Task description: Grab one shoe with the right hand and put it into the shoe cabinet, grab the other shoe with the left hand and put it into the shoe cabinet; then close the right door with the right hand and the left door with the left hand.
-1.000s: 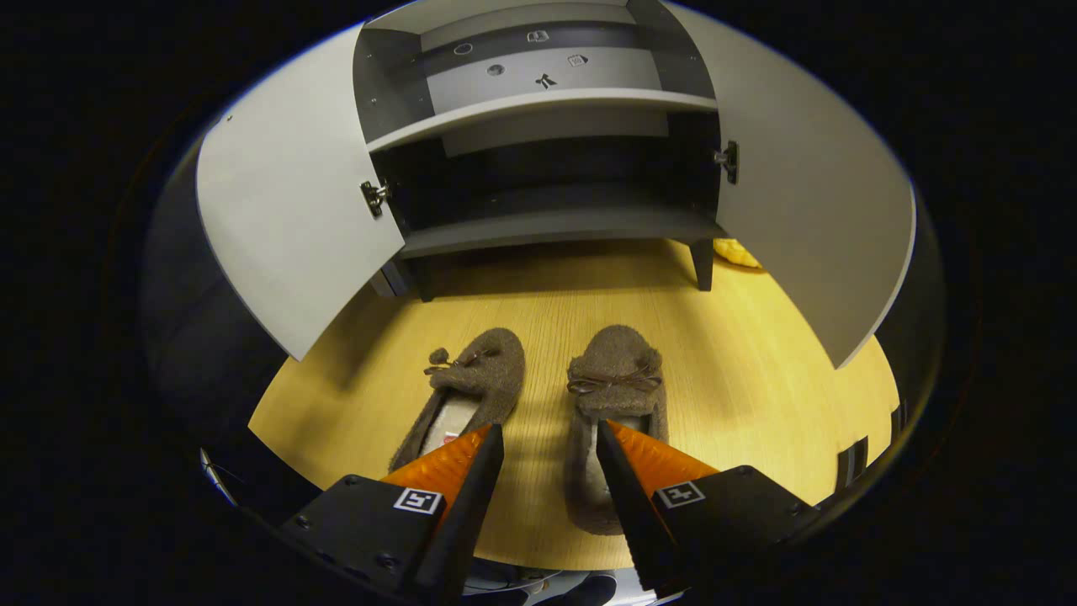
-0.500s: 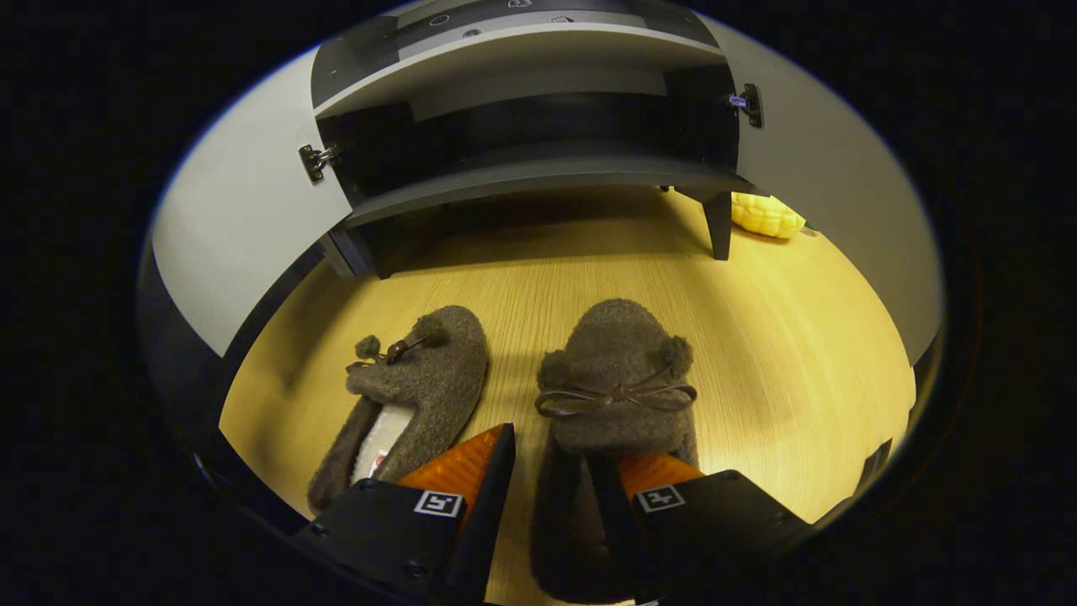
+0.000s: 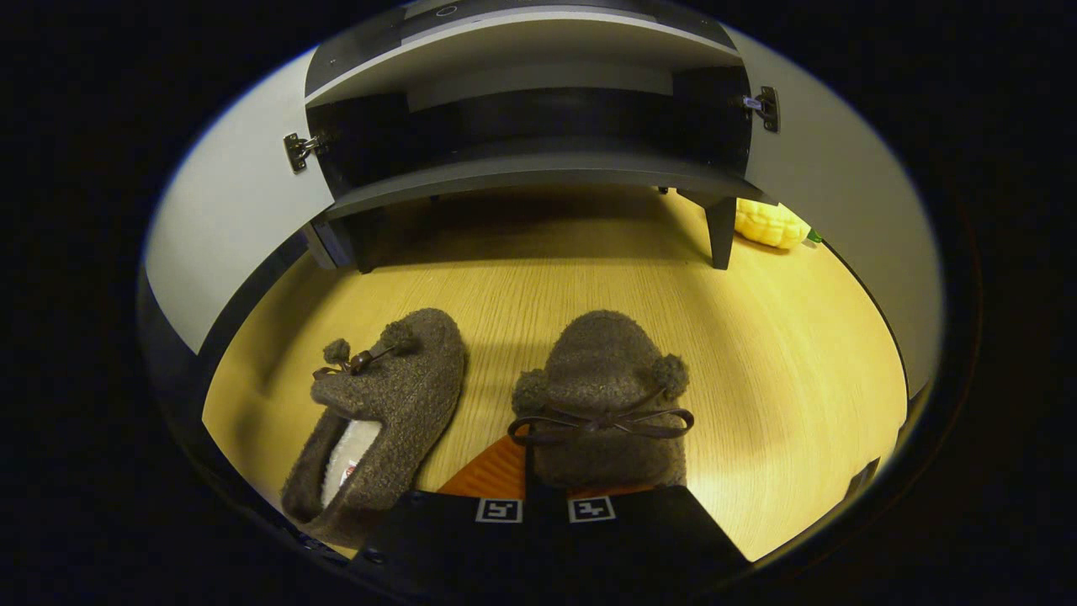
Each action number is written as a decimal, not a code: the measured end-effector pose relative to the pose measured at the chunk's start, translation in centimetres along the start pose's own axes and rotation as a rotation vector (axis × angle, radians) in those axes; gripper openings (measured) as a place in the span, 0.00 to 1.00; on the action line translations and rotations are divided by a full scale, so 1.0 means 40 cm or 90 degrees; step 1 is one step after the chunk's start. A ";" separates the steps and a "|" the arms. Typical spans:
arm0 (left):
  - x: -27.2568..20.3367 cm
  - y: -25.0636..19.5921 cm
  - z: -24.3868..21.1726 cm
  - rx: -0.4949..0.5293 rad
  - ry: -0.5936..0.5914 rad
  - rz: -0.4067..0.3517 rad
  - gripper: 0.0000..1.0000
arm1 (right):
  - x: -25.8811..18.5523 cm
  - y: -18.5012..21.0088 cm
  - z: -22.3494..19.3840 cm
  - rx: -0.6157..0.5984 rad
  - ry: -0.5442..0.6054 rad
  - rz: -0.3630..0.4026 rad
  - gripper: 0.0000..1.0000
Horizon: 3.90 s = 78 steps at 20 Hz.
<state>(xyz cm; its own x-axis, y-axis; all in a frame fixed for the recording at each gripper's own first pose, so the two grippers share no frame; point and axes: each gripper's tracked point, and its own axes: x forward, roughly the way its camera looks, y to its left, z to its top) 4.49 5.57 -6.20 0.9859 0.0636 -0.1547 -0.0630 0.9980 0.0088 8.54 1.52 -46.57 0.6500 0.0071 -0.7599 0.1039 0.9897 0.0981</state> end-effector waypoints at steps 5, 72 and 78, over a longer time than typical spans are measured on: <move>-0.004 -0.017 0.009 -0.002 -0.006 -0.006 0.95 | -0.068 -0.013 0.040 0.006 -0.013 0.015 0.05; 0.000 -0.046 -0.595 -0.153 0.240 0.042 0.89 | -0.730 -0.038 0.909 -0.029 -0.520 0.062 0.99; 0.073 -0.058 -0.779 -0.156 0.316 0.014 0.80 | -0.768 -0.042 0.790 -0.039 -0.506 0.051 0.99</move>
<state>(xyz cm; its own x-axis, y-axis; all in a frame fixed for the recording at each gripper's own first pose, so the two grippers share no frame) 2.70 3.43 -37.45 0.7962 0.0169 -0.6048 -0.1754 0.9631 -0.2041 12.18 -4.87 -3.10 0.9980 -0.0031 -0.0638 0.0082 0.9967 0.0802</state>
